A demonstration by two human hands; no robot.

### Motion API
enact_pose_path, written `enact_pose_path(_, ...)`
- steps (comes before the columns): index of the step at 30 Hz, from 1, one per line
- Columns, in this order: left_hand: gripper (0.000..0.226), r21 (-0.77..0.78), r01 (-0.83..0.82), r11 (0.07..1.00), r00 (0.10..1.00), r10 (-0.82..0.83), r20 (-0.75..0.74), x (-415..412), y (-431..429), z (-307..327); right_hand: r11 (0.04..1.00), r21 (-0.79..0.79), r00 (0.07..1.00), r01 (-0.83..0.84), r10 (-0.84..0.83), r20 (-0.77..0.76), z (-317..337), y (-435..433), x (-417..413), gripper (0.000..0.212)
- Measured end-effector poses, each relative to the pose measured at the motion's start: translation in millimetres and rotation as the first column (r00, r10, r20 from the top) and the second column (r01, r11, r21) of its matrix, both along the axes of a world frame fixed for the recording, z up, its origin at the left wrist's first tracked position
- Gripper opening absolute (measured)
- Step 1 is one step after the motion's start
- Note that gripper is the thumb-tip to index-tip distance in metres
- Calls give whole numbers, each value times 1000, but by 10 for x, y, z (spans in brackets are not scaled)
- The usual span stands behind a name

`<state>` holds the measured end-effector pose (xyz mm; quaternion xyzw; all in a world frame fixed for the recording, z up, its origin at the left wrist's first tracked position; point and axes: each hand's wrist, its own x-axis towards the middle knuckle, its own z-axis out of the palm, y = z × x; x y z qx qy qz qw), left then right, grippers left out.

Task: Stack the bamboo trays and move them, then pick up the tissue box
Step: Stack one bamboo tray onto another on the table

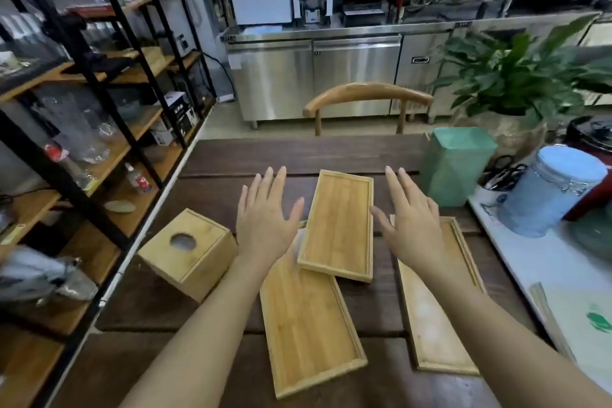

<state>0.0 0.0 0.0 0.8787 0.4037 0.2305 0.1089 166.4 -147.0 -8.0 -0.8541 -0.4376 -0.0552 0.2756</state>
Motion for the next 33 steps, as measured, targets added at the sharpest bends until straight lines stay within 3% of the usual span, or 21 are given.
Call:
enact_pose_path(5, 66, -294, 30, 955, 996, -54, -76, 95, 2, -589, 969, -243, 969, -37, -25, -247, -579, 123, 64, 63)
enact_pose_path(10, 51, -570, 14, 822, 1000, -5, 18, 184, -48, -997, 958, -279, 929, -61, -48, -366, -902, 152, 19, 39)
enact_pose_path(12, 42, -606, 9, 795, 997, 36, 61, 227, -77, -1061, 975, -218, 873, -53, -60, -483, -941, 161, -26, 38)
enact_pose_path(15, 38, -638, -65, 767, 997, 78, -8, 282, -75, -1100, 992, -119, 729, 48, -116, -674, -956, 191, -43, 39)
enact_pose_path(17, 39, -683, -72, 727, 997, 77, -23, 286, -117, -1098, 985, -152, 658, 81, -168, -734, -960, 198, -48, 43)
enact_pose_path(20, 36, -662, -59, 747, 998, 60, -21, 241, -260, -1025, 985, -123, 588, 124, -173, -790, -959, 178, -96, 44)
enact_pose_path(25, 30, -563, -40, 826, 999, 42, -10, -102, -595, -932, 990, -106, 616, 91, -140, -775, -965, -18, -237, 41)
enact_pose_path(30, 27, -598, -81, 797, 996, 83, -24, -550, -921, -906, 987, -148, 690, -57, -68, -720, -1004, -289, -511, 31)
enact_pose_path(33, 26, -586, -149, 796, 988, 94, -124, -725, -1083, -892, 967, -219, 780, -128, -38, -624, -1028, -395, -641, 33)
